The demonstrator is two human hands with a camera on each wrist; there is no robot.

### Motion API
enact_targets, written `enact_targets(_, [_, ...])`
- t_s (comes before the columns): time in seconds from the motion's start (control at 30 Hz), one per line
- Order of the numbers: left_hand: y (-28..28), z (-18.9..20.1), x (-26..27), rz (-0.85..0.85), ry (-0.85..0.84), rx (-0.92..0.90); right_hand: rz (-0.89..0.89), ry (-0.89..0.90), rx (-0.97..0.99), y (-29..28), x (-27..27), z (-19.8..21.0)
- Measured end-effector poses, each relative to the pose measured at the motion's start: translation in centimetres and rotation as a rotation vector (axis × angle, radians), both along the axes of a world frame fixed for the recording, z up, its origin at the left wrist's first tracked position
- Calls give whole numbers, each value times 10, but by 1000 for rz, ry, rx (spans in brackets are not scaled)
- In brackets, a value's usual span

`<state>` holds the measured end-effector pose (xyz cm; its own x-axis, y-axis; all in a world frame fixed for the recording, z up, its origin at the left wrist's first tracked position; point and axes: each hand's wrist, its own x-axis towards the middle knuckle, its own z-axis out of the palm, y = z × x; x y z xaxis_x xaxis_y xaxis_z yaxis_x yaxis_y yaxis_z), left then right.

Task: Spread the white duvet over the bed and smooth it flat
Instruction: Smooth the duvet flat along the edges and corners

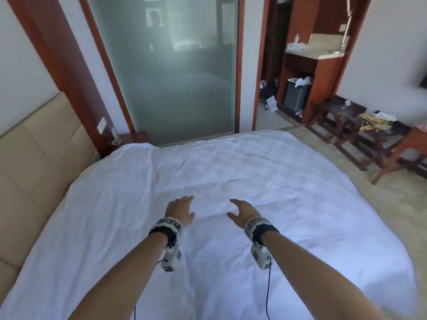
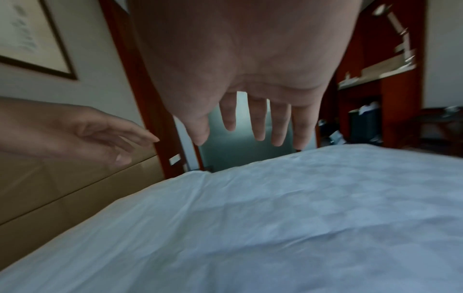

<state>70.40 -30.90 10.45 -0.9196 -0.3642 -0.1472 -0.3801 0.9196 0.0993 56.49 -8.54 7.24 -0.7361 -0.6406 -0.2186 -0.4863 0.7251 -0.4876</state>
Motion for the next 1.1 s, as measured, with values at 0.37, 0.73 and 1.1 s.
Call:
enact_targets(0.37, [260,13,-253,-367,106,22,-381,91,85,320,-188,12])
enact_targets(0.73, [463,-18,-476,-530,134,30,-525,125,155,538,-366,3])
enact_targets(1.1, [625,-27,-668,-381,146,34,-441,143,118,690,-598,0])
